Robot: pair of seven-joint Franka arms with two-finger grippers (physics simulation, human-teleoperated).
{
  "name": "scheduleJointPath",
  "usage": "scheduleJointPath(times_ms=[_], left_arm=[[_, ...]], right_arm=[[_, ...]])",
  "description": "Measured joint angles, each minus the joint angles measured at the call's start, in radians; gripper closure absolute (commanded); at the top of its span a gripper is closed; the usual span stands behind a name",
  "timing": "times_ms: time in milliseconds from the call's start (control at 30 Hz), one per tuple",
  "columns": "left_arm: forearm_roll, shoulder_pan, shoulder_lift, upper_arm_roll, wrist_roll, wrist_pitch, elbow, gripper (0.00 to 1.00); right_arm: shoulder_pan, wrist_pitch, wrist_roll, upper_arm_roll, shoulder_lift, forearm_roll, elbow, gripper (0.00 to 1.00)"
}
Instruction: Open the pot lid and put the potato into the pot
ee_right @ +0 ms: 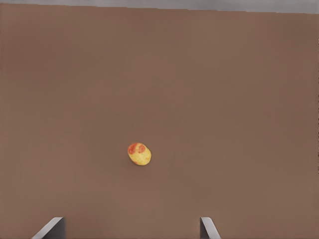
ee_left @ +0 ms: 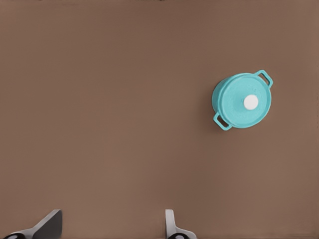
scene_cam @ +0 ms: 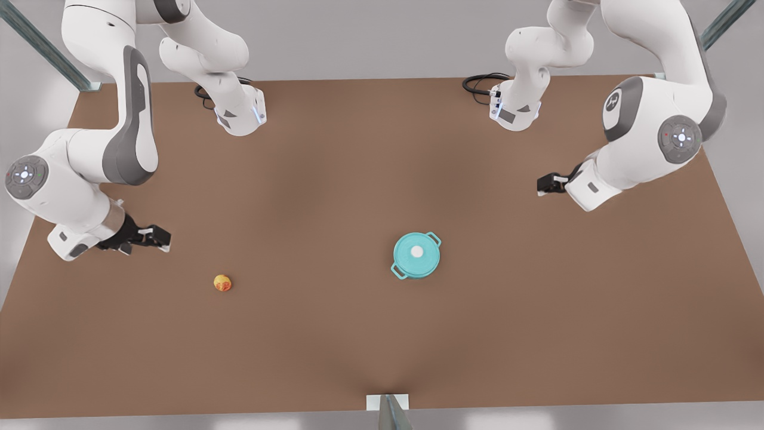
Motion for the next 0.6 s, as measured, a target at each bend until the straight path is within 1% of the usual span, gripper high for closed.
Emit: scheduleJointPath(times_ms=[133,167,267,300,333,400,500,600], left_arm=[[-0.001,-0.019,0.047,-0.002,-0.016,0.015,0.033,0.0],[0.006,-0.066,0.076,-0.001,-0.03,0.023,0.036,0.0],[0.018,-0.296,0.185,-0.003,-0.087,0.09,0.039,0.0],[0.021,-0.351,0.222,-0.004,-0.11,0.121,0.042,0.0],[0.023,-0.392,0.266,-0.004,-0.132,0.149,0.063,0.0],[0.03,-0.426,0.346,-0.002,-0.172,0.205,0.09,0.0],[0.055,-0.426,0.432,0.004,-0.225,0.29,0.094,0.0],[0.057,-0.404,0.486,0.006,-0.278,0.381,0.076,0.0]], right_arm=[[0.012,0.037,-0.018,0.007,0.0,-0.005,0.0,0.0],[0.06,0.042,-0.023,0.009,0.004,-0.027,0.0,0.0],[0.295,0.053,-0.035,0.014,0.015,-0.105,0.003,0.0],[0.322,0.055,-0.042,0.019,0.016,-0.122,0.003,0.0],[0.329,0.056,-0.053,0.025,0.018,-0.135,0.002,0.0],[0.322,0.055,-0.08,0.028,0.036,-0.149,-0.003,0.0],[0.236,0.101,-0.141,0.024,0.103,-0.156,-0.041,0.0],[0.18,0.164,-0.202,0.022,0.143,-0.159,-0.086,0.0]])
